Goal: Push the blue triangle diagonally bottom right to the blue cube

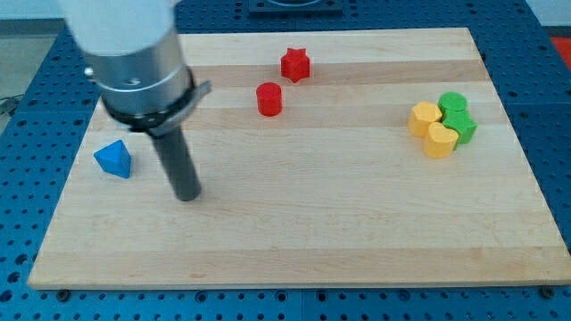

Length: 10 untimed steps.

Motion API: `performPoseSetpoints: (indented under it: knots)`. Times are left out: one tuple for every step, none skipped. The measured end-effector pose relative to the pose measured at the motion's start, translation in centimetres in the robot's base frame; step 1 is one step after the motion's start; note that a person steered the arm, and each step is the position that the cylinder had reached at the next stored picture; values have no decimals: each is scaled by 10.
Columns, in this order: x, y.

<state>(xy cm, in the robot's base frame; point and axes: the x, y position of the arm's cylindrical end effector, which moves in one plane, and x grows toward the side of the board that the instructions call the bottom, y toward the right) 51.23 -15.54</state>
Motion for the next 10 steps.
performPoseSetpoints:
  knots:
    - [0, -42]
    - [16, -81]
    - [17, -102]
    - [-31, -104]
    - [-70, -103]
    - [-83, -89]
    - [-109, -60]
    - [-121, -45]
    - [-121, -43]
    - [-121, -22]
